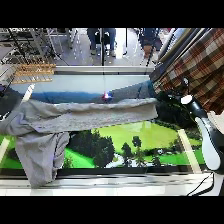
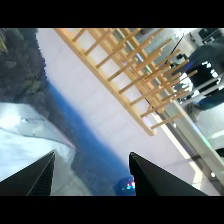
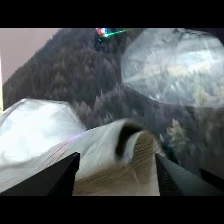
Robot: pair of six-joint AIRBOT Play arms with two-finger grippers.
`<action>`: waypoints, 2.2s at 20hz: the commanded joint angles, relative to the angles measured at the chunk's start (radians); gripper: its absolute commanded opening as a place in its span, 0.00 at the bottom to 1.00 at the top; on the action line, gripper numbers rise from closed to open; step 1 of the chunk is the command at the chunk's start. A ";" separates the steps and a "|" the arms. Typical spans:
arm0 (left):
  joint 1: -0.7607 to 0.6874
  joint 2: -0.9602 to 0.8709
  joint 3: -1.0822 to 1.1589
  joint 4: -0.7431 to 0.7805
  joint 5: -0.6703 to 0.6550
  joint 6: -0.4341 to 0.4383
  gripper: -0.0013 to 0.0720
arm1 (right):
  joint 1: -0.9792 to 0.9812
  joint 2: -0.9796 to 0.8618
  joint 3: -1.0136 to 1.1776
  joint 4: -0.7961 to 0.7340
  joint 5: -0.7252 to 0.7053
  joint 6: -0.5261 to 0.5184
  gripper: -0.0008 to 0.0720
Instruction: Fold the clothes and pants, and hang the long-sleeved shirts on hangers.
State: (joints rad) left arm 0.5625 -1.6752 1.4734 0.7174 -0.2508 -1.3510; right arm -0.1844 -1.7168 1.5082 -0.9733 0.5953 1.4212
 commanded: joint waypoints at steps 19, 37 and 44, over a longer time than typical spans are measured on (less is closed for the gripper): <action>0.350 -0.131 0.030 0.074 -0.730 0.021 0.99 | 0.751 -0.093 0.137 0.166 0.472 -0.052 0.82; 0.224 -0.192 0.030 -0.024 -0.636 0.026 0.04 | 0.988 -0.582 0.547 0.418 0.315 0.091 0.05; 0.245 -0.044 0.030 0.057 -0.740 0.115 0.04 | 0.809 -0.148 0.436 -0.922 1.125 0.197 0.04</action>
State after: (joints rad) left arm 0.8001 -1.7821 1.5036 0.7303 -0.9470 -1.2583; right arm 0.7033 -2.0537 2.0090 -1.2594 1.3140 1.5997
